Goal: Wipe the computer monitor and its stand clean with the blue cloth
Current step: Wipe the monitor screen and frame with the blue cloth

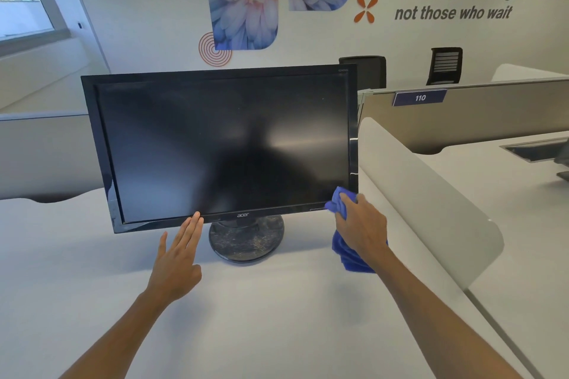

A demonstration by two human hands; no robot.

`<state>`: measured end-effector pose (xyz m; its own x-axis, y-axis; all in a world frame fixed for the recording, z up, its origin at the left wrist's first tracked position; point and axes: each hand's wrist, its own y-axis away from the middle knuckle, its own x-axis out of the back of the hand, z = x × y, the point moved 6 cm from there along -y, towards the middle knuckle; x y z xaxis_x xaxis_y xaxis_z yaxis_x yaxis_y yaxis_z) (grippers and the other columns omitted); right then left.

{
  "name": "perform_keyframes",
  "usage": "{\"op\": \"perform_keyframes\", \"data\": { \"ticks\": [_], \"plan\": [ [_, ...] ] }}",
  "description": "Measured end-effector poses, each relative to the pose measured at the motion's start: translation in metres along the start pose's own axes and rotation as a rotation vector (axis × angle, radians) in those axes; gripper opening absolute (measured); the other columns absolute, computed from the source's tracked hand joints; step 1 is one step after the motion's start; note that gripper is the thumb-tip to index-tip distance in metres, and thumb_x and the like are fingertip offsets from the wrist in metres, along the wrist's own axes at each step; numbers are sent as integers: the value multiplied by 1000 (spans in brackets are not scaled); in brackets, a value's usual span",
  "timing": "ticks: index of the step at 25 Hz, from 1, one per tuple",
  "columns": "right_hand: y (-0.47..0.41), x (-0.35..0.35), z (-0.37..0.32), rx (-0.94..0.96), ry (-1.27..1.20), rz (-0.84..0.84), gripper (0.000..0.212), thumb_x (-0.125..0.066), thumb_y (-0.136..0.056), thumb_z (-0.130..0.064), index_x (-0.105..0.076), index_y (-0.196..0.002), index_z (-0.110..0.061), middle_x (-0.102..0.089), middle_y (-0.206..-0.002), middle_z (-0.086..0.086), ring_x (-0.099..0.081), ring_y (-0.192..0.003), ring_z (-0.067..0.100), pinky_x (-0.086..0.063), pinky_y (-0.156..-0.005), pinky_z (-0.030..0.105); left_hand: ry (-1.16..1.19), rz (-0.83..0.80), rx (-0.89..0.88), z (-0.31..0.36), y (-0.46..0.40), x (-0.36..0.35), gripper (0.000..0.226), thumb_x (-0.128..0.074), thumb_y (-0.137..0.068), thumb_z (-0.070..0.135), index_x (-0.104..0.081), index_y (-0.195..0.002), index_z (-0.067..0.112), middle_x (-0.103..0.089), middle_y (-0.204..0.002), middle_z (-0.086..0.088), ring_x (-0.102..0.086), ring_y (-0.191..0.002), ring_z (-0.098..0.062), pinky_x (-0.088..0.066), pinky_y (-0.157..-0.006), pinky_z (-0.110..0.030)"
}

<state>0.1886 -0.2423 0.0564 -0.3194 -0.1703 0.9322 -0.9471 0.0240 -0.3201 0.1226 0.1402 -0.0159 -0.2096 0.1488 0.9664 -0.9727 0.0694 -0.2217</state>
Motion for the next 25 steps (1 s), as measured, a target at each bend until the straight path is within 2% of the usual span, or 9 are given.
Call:
{"op": "perform_keyframes", "data": {
  "ticks": [2,3,5,7,11,15,20,23,25],
  "plan": [
    [-12,18,3,29,-13,126,46,-50,-96,-37,-45,-138,-19,-57,-112,9,-54,-83,18,-42,-62,27,10,-4,19,2,-2,1,94,-64,-76,10,-11,-153,18,0,-160,1,-6,-147,-25,-8,-115,-58],
    [-18,20,6,30,11,123,48,-51,-96,-37,-42,-141,-19,-56,-115,10,-56,-86,20,-45,-63,28,10,-8,24,2,-2,1,94,-63,-76,10,-11,-153,18,0,-160,1,-5,-147,-25,-8,-115,-58],
    [-24,11,15,5,92,30,53,-46,-98,-38,-33,-146,-22,-54,-122,10,-57,-93,20,-49,-69,29,10,-7,11,1,0,0,95,-65,-75,10,-11,-153,18,-1,-160,1,-7,-147,-26,-10,-115,-59],
    [-23,2,17,-8,132,-44,56,-44,-99,-39,-26,-149,-23,-52,-124,9,-57,-92,19,-48,-70,28,6,-8,-11,0,0,0,97,-66,-73,10,-11,-153,18,0,-160,1,-7,-147,-26,-10,-114,-61],
    [-10,-12,21,-29,41,-240,58,-39,-100,-41,-18,-151,-22,-58,-108,7,-52,-77,15,-42,-67,28,-11,-19,-14,-1,-1,-1,99,-67,-73,9,-10,-153,18,2,-161,1,-4,-147,-24,-8,-113,-61],
    [2,-22,30,-55,-78,-367,59,-36,-101,-38,-11,-153,-28,-64,-104,6,-57,-82,19,-43,-74,31,-3,-17,-10,1,1,-2,101,-66,-71,8,-8,-153,18,1,-161,0,-4,-147,-26,-10,-113,-62],
    [-7,-23,30,-145,-373,-438,54,-37,-100,-31,-22,-152,-31,-53,-137,8,-53,-116,31,-38,-99,39,4,-3,-6,3,1,-6,101,-68,-70,9,-9,-153,16,1,-161,-1,-4,-147,-26,-8,-113,-61],
    [-11,-23,36,-175,-399,-483,52,-39,-97,-28,-31,-148,-32,-54,-135,8,-54,-114,29,-38,-102,41,-9,-27,-16,2,2,-7,101,-68,-70,10,-11,-153,15,1,-161,-1,-4,-147,-26,-9,-112,-61],
    [-10,-17,29,-131,-570,-541,45,-39,-98,-21,-42,-141,-32,-57,-132,6,-57,-106,24,-43,-98,39,-17,-35,-16,1,1,-5,99,-67,-72,13,-10,-153,16,3,-161,-1,-3,-147,-26,-8,-113,-61]
  ]
}}
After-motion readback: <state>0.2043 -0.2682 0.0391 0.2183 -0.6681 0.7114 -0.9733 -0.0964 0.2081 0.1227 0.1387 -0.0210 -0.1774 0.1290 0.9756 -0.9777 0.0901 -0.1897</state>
